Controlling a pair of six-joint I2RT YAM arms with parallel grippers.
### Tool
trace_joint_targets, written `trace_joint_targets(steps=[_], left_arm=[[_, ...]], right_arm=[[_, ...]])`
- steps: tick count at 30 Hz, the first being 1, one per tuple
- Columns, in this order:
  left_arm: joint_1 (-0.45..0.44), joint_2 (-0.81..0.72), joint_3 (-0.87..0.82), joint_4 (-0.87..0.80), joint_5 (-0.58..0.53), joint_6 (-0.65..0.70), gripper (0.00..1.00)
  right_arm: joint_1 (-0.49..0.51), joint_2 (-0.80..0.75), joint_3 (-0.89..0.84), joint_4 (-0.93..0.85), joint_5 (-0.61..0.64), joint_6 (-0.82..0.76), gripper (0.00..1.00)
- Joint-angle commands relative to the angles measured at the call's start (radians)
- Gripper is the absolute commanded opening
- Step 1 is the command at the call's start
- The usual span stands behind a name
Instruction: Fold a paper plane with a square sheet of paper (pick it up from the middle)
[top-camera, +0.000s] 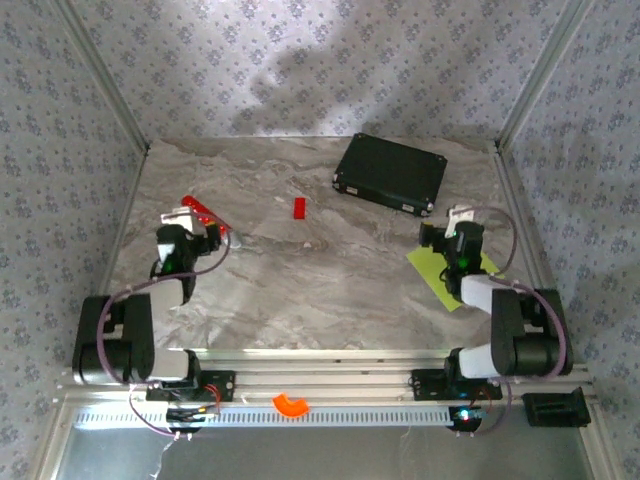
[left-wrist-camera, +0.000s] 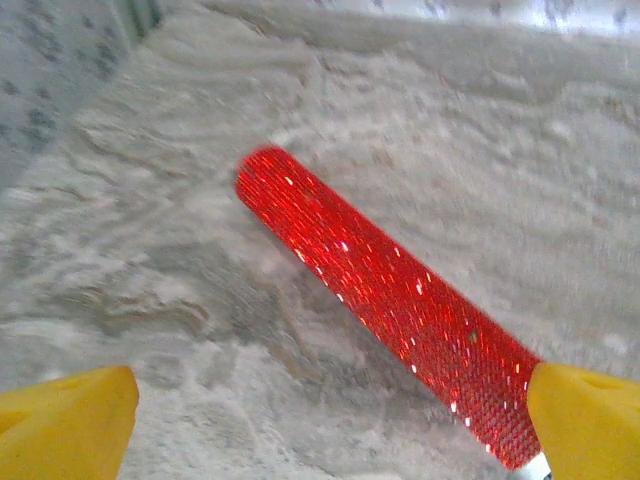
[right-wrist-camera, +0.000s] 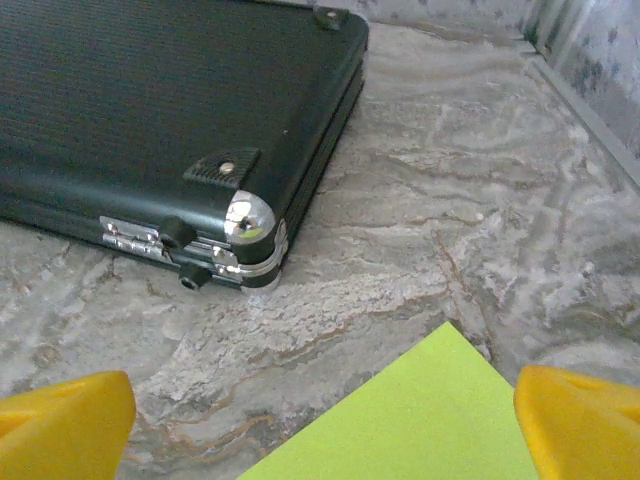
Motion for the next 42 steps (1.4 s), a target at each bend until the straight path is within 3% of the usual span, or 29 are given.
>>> trace_joint_targets(steps=[1,3,8,9,12,14,16,20,24,29,34,42], left_arm=[[0.019,-0.143,0.068,-0.222,-0.098,-0.175,1.00],[0.020,-0.219,0.080,-0.311,-0.141,-0.291,1.00],[0.021,-0.407,0.142,-0.690,-0.118,-0.508,1.00],[0.025,-0.434,0.141,-0.724,-0.085,-0.531,1.00],[0.033,-0.497,0.105,-0.714,0.227,-0.535,1.00],[0.031,-0.510,0.075,-0.691,0.367,-0.570,1.00],[0.022,-0.510,0.062,-0.716,0.429,-0.581,1.00],[-0.058,-0.517,0.056,-0.791,0.424,-0.559,1.00],[-0.123,-0.524,0.053,-0.833,0.413,-0.551,1.00],[-0.175,-0.521,0.058,-0.847,0.381,-0.548,1.00],[-0.190,-0.513,0.081,-0.884,0.355,-0.530,1.00],[-0.194,-0.501,0.087,-0.902,0.344,-0.515,1.00]], right_arm=[[-0.063,-0.091,0.174,-0.467,-0.012,0.205,0.99],[-0.098,-0.116,0.239,-0.634,-0.039,0.349,0.99],[-0.210,-0.149,0.280,-0.808,-0.401,0.453,0.99],[-0.222,-0.152,0.267,-0.810,-0.441,0.473,0.99],[-0.226,-0.153,0.249,-0.822,-0.515,0.496,0.99],[-0.200,-0.142,0.247,-0.849,-0.487,0.498,0.96],[-0.180,-0.113,0.266,-0.907,-0.418,0.496,0.94],[-0.174,-0.048,0.276,-0.946,-0.350,0.498,0.91],[-0.163,0.027,0.281,-0.941,-0.378,0.484,0.87],[-0.089,0.089,0.294,-0.990,-0.347,0.439,0.84],[0.028,0.123,0.269,-1.014,-0.355,0.432,0.83],[0.339,0.191,0.280,-1.000,-0.326,0.467,0.83]])
